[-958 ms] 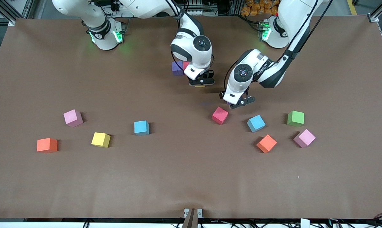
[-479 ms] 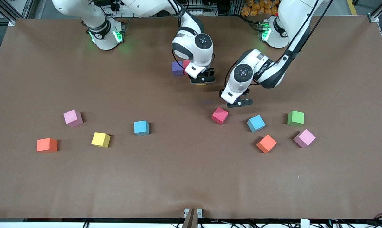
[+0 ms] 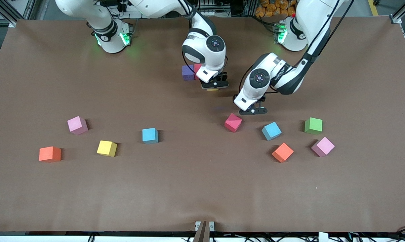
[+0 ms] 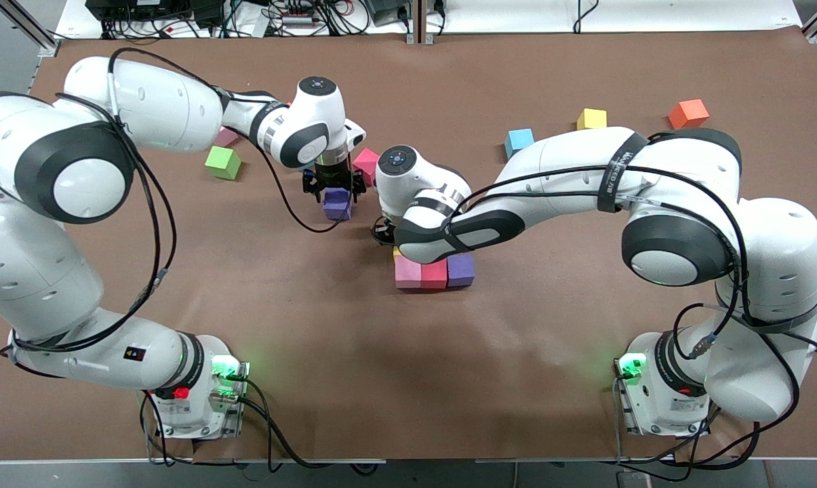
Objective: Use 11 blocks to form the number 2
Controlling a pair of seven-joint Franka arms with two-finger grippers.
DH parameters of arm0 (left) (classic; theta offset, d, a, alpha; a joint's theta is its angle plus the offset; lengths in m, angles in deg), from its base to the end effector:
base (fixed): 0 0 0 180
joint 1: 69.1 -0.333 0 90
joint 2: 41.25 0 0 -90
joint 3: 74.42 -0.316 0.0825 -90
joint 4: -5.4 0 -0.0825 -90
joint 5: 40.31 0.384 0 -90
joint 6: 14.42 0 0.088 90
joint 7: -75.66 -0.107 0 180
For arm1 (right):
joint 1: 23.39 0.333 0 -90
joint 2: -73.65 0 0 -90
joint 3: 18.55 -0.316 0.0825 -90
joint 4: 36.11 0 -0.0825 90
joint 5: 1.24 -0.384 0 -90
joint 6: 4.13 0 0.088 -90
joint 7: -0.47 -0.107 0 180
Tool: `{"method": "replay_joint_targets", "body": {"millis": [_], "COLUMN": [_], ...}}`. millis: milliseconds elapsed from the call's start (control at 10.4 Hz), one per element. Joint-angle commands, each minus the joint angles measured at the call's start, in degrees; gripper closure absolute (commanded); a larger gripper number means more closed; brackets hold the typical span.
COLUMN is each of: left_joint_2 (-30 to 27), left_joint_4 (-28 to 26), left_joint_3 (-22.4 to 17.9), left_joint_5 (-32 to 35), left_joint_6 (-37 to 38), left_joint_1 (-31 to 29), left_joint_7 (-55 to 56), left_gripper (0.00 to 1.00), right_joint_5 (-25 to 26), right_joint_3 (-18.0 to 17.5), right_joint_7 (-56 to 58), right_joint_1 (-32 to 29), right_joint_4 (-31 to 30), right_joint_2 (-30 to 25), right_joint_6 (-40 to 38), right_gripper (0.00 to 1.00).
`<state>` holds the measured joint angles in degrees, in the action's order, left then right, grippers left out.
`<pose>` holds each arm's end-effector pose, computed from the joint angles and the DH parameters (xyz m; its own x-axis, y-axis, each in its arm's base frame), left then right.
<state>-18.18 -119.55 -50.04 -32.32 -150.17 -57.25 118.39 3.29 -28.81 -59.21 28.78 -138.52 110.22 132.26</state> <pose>0.4349 -0.3222 0.2052 0.9836 0.0250 -0.1787 0.0161 -0.9986 -0.0510 0.3102 0.5748 0.1969 0.9953 0.0732 -0.0629 0.0734 -0.9973 0.0011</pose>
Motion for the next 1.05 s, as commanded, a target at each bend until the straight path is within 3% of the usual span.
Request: {"method": "replay_joint_targets", "body": {"millis": [0,288,479,767,958], "left_joint_2": [0.1,0.2,0.2,0.2,0.1], "left_joint_4": [1.1,1.6,1.5,1.2,1.2], "left_joint_3": [0.1,0.1,0.1,0.1,0.1], "left_joint_5": [1.2,1.2,1.2,1.3,1.2], "left_joint_6": [0.2,0.2,0.2,0.2,0.2], "left_joint_1": [-0.3,-0.3,-0.3,-0.3,-0.4], "left_joint_7": [-1.2,-1.7,-2.9,-4.0,-4.8], "left_gripper": [0.00,0.07,0.17,0.18,0.29], "right_joint_5": [0.5,0.5,0.5,0.3,0.2], "right_joint_3": [0.4,0.4,0.4,0.3,0.3], "right_joint_7": [-1.5,-1.3,-1.3,-1.1,-1.1], "right_joint_1": [0.9,0.9,0.5,-1.4,-2.2], "right_joint_4": [-1.7,-1.7,-1.6,-1.0,-0.4], "right_joint_2": [-0.2,-0.2,-1.2,-4.4,-5.8], "right_joint_6": [0.0,-0.2,-0.3,-1.5,-2.5], "right_gripper": [0.01,0.00,0.00,0.00,0.00]}}
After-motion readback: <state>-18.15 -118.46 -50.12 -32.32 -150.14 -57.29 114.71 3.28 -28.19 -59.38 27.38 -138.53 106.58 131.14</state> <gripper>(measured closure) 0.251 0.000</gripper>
